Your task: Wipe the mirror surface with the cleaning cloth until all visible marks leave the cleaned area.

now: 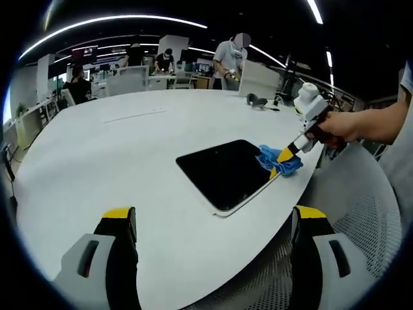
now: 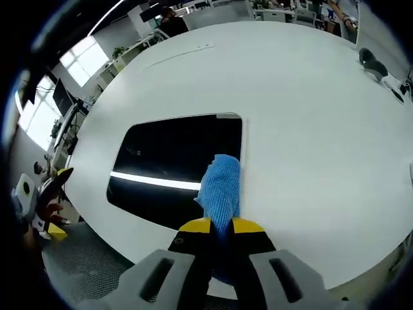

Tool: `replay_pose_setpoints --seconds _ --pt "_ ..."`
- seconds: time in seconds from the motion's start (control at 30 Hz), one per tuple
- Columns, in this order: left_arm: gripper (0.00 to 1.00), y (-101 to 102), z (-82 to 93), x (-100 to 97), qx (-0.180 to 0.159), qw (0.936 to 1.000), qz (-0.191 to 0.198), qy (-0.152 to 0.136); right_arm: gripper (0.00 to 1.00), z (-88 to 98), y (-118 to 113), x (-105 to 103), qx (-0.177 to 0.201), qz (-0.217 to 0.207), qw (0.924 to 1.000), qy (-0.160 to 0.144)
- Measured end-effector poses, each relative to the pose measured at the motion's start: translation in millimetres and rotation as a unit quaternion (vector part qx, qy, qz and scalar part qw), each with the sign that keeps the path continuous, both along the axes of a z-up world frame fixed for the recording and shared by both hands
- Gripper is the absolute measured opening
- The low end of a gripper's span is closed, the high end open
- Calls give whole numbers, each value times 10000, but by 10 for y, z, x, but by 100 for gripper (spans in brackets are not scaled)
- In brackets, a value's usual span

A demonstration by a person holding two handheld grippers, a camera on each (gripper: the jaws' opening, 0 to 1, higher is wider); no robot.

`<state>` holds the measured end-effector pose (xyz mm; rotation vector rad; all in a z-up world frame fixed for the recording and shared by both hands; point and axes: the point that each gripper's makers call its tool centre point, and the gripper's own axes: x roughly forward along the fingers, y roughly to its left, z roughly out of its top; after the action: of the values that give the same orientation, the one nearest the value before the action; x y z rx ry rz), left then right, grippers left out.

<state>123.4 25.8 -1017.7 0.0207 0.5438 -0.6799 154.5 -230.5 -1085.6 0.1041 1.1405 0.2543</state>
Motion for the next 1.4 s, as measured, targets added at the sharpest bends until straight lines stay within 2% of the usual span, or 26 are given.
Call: replay_pose_setpoints --seconds 0.17,0.23,0.57,1.4 --pt "99 -5 10 1 -37 10000 1 -4 4 2 6 2 -19 -79 10000 4" --pt "99 -5 10 1 -28 10000 -11 -12 4 4 42 -8 104 -200 9997 69" --pt "99 2 13 13 -56 10000 28 -31 3 4 181 1 83 -98 9999 74" --pt "99 -2 6 16 -80 10000 10 -12 3 11 823 32 133 381 9992 71"
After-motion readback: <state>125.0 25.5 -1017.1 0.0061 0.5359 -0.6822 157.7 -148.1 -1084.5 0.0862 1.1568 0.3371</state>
